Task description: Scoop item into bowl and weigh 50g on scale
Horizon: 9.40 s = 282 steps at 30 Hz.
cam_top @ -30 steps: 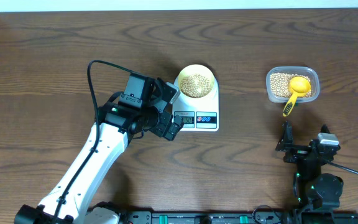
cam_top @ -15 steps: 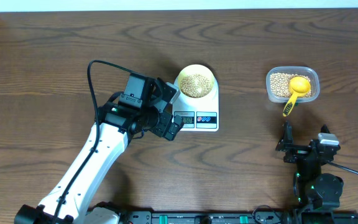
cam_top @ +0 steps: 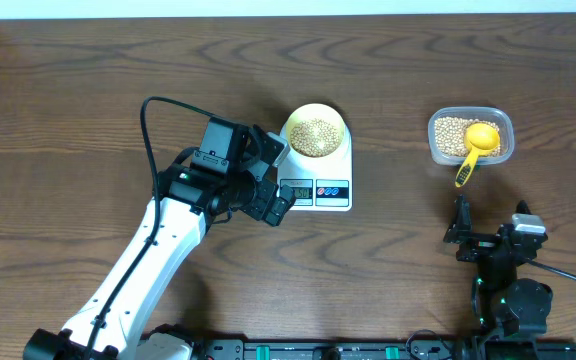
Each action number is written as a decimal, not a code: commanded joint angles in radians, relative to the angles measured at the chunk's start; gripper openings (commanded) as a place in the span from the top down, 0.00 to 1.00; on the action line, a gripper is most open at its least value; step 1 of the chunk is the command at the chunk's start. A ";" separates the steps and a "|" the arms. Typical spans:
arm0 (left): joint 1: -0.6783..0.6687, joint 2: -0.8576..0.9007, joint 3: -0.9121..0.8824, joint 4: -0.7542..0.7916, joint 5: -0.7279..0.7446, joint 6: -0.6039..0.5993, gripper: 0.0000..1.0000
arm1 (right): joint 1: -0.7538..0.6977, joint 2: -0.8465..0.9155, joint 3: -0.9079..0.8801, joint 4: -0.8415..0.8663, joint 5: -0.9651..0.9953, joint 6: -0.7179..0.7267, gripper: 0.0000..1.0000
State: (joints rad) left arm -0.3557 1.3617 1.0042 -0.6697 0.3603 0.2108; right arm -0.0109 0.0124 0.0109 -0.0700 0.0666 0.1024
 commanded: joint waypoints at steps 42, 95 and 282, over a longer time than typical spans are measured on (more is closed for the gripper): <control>-0.001 0.004 -0.006 0.001 -0.007 0.013 0.02 | -0.007 -0.008 -0.006 -0.006 -0.024 -0.171 0.01; -0.001 0.004 -0.006 0.001 -0.007 0.013 0.02 | -0.008 -0.007 -0.006 -0.002 -0.024 -0.182 0.01; 0.440 -1.252 -0.910 0.875 -0.398 -0.224 0.02 | -0.008 -0.007 -0.006 -0.002 -0.024 -0.182 0.01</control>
State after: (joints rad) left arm 0.0788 0.1459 0.1097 0.1955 -0.0322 -0.0040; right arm -0.0120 0.0120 0.0097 -0.0708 0.0471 -0.0849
